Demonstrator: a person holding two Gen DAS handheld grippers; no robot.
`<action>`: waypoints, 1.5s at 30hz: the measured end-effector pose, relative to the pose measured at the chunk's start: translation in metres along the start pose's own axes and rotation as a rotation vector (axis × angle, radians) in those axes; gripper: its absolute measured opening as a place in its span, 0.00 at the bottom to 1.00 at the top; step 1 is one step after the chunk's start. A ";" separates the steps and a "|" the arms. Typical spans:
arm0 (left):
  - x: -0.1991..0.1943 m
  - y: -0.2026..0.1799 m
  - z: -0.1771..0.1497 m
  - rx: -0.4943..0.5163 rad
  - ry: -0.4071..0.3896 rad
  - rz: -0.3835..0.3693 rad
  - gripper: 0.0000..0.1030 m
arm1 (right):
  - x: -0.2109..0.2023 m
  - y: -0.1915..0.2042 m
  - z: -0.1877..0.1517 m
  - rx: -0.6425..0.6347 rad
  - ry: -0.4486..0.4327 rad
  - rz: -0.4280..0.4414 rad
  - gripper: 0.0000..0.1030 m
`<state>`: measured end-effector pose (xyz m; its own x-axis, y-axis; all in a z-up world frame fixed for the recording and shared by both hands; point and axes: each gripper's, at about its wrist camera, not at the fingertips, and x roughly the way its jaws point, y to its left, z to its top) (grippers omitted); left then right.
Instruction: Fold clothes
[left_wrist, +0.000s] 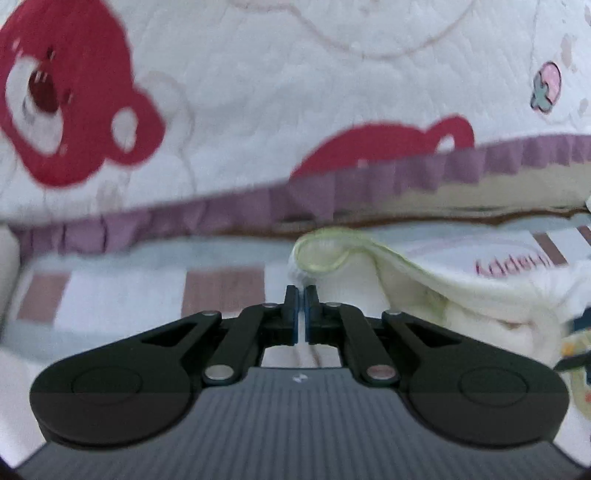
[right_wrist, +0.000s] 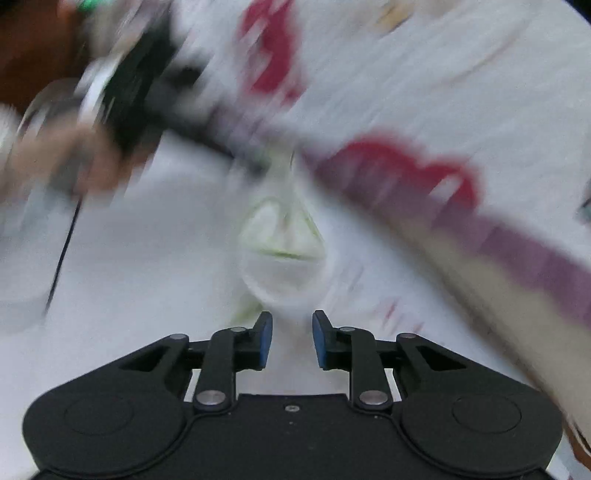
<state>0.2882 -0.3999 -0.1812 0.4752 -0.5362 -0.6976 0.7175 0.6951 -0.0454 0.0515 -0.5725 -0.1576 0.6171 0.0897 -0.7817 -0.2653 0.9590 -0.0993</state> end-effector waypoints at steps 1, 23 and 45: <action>0.000 -0.003 -0.003 0.012 0.004 0.000 0.02 | 0.000 0.002 -0.005 0.000 0.040 0.015 0.27; -0.001 -0.004 0.004 -0.025 0.002 0.016 0.03 | 0.033 -0.061 0.110 0.407 -0.019 -0.255 0.04; 0.006 -0.047 0.017 0.085 -0.016 -0.151 0.49 | -0.045 -0.185 0.022 0.742 -0.220 -0.239 0.39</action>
<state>0.2658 -0.4439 -0.1707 0.3667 -0.6392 -0.6760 0.8213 0.5637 -0.0875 0.0893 -0.7480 -0.0903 0.7470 -0.1636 -0.6444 0.4053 0.8803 0.2464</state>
